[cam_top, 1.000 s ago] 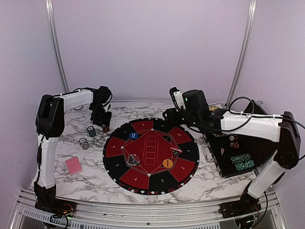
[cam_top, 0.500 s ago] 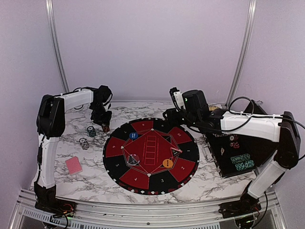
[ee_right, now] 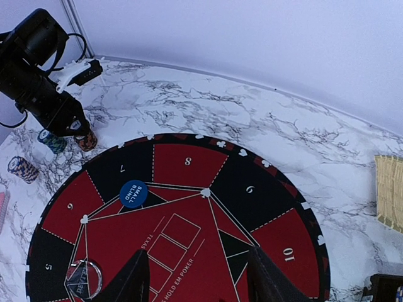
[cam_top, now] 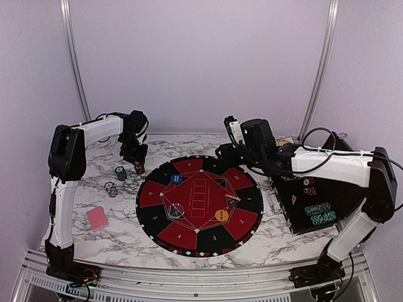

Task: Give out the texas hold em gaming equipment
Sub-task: Pick up the pile of poker chips from the pile of poker chips, then place the poker chips pile at the small blind area.

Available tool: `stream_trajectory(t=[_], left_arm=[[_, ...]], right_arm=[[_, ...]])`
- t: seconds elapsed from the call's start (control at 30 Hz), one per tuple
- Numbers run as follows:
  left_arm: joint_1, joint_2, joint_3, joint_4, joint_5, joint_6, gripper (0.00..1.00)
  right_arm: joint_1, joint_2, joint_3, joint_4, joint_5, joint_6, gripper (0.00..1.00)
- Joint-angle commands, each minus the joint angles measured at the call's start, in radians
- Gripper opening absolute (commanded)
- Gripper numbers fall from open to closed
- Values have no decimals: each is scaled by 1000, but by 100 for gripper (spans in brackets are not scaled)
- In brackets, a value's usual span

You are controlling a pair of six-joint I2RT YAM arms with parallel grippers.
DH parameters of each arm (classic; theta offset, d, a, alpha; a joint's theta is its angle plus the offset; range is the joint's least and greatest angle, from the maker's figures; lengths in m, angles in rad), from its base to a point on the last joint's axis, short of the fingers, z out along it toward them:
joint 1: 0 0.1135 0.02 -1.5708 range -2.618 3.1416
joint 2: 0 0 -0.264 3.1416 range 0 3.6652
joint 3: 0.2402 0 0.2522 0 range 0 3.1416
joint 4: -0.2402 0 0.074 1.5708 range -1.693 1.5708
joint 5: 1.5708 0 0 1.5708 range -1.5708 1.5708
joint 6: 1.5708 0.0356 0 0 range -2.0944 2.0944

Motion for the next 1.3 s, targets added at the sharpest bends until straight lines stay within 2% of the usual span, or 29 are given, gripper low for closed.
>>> stream_trajectory(t=[0.0, 0.33, 0.93, 1.27], left_arm=[[4, 6, 37, -40, 11, 11, 36], [-12, 43, 128, -77, 21, 13, 36], [-139, 283, 465, -134, 54, -19, 36], [-168, 358, 528, -134, 42, -17, 37]], right_arm=[[-7, 13, 7, -2, 17, 9, 51], [-7, 10, 3, 1, 22, 8, 51], [-7, -6, -28, -4, 16, 7, 52], [-8, -24, -61, 3, 17, 23, 52]])
